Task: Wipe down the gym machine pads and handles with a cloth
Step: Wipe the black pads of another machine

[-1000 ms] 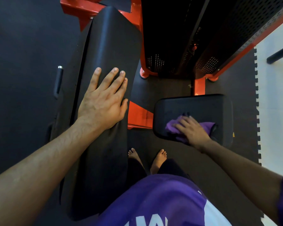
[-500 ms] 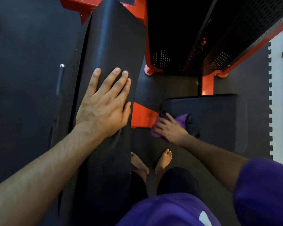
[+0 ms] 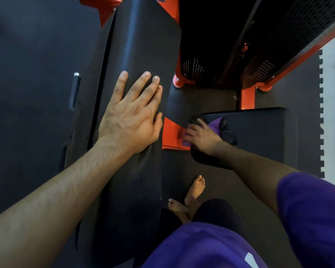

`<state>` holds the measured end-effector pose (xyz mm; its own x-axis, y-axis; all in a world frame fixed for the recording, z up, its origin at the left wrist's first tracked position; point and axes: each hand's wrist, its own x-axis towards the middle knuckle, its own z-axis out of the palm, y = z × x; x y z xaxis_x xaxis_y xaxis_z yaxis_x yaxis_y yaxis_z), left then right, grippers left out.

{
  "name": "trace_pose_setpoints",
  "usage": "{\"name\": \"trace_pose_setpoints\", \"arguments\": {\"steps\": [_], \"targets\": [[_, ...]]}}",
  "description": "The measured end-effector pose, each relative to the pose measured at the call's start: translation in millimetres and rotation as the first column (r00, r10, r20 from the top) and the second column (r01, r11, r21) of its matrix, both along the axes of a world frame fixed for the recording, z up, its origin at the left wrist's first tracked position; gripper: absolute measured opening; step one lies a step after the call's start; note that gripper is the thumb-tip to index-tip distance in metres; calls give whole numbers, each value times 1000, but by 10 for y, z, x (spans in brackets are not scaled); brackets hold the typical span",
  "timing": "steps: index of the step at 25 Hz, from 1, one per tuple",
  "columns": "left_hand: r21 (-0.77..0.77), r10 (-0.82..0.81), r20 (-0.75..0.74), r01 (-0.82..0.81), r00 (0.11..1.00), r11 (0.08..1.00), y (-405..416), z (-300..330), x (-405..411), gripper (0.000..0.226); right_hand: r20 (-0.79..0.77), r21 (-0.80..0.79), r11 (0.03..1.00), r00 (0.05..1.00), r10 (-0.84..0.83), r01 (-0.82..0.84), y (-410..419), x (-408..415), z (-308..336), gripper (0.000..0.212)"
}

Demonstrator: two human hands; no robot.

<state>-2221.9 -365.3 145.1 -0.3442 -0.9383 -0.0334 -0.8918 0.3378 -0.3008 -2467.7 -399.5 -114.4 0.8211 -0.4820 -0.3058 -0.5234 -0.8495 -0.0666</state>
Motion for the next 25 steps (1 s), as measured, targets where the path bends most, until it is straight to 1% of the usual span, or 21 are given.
{"name": "trace_pose_setpoints", "arguments": {"steps": [1, 3, 4, 5, 6, 8, 10, 12, 13, 15, 17, 19, 22, 23, 25], "targets": [[-3, 1, -2, -1, 1000, 1000, -9, -5, -1, 64, -2, 46, 997, 998, 57, -56, 150, -2, 14, 40], [-10, 13, -12, -13, 1000, 1000, -3, 4, -5, 64, -22, 185, 974, 991, 135, -129, 288, -34, 176, 43], [-17, 21, -17, -22, 1000, 1000, 13, 19, -1, 64, -46, 255, 957, 987, 157, -140, 309, -63, 317, 43], [-19, 26, -21, -27, 999, 999, 17, 23, -3, 65, -99, 339, 934, 983, 156, -114, 322, -86, 478, 42], [-17, 29, -28, -29, 999, 999, 15, 27, -4, 65, -139, 412, 910, 984, 108, -42, 340, -111, 663, 39], [-5, 24, -52, -24, 998, 1000, 5, 40, 5, 66, -116, 481, 865, 988, -100, 144, 378, -191, 995, 38], [-4, 25, -88, -26, 996, 1000, 27, 75, 10, 66, -7, 486, 827, 948, -320, 282, 441, -276, 1374, 41], [-8, 30, -167, -32, 986, 999, 39, 111, 12, 65, 134, 486, 806, 883, -450, 337, 499, -345, 1700, 42], [-7, 42, -235, -45, 971, 999, 61, 125, 25, 64, 204, 491, 802, 850, -485, 340, 545, -356, 1857, 42], [0, 111, -397, -121, 911, 993, 126, 166, 75, 65, 339, 490, 810, 785, -518, 323, 626, -355, 2136, 43], [48, 237, -514, -248, 824, 967, 186, 182, 118, 69, 454, 493, 810, 701, -550, 316, 631, -316, 2342, 50], [126, 335, -552, -320, 764, 939, 207, 174, 131, 72, 547, 507, 807, 611, -572, 302, 565, -244, 2468, 50], [193, 373, -575, -322, 728, 927, 164, 148, 164, 76, 634, 564, 779, 460, -621, 274, 339, -61, 2530, 43], [206, 380, -584, -322, 718, 924, 153, 136, 187, 79, 657, 572, 777, 421, -626, 262, 230, 22, 2533, 43], [219, 396, -596, -333, 699, 917, 128, 98, 229, 82, 688, 573, 783, 377, -621, 245, -53, 223, 2495, 45]]}}
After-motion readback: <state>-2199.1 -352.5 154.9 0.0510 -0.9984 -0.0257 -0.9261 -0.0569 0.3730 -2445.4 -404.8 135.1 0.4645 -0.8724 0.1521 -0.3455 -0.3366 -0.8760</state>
